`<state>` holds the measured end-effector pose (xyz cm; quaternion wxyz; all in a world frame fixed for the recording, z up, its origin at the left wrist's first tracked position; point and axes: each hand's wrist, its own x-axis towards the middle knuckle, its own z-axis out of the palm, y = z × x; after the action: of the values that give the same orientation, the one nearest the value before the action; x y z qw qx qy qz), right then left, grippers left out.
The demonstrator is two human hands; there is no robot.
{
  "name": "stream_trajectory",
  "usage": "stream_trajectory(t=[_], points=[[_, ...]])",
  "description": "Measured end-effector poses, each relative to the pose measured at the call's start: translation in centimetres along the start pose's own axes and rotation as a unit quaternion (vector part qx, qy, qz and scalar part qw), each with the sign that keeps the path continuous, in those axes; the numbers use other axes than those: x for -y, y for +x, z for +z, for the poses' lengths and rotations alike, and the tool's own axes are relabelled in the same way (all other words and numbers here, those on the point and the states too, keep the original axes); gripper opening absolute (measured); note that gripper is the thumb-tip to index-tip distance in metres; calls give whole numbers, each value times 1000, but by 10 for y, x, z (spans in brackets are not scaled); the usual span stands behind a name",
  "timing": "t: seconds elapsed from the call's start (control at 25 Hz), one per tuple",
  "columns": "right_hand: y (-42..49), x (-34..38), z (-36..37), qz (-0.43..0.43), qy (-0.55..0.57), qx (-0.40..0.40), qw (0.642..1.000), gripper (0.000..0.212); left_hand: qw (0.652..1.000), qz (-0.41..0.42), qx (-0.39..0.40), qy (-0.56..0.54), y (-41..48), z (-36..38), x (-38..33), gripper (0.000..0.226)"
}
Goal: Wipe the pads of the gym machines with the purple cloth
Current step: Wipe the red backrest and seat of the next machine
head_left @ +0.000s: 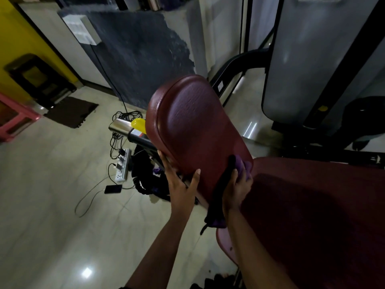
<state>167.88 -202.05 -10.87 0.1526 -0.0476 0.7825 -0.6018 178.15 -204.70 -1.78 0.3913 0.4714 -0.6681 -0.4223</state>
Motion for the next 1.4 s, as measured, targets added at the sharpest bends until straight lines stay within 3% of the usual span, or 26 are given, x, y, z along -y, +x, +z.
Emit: stream_trajectory(t=[0.2, 0.32, 0.48, 0.68, 1.04, 1.4], points=[[11, 99, 30, -223, 20, 69, 972, 51, 1000, 0, 28, 10, -7, 7, 25, 97], [29, 105, 43, -253, -41, 52, 965, 59, 999, -4, 31, 7, -4, 9, 32, 97], [68, 70, 39, -157, -31, 26, 987, 67, 1000, 5, 11, 22, -7, 13, 31, 100], [103, 20, 33, -55, -78, 26, 995, 42, 1000, 5, 6, 18, -6, 13, 34, 100], [120, -40, 20, 164, -100, 19, 981, 51, 1000, -1, 12, 28, -4, 10, 41, 100], [63, -96, 5, 246, -1, 37, 969, 57, 1000, 7, 19, 9, -2, 11, 43, 104]])
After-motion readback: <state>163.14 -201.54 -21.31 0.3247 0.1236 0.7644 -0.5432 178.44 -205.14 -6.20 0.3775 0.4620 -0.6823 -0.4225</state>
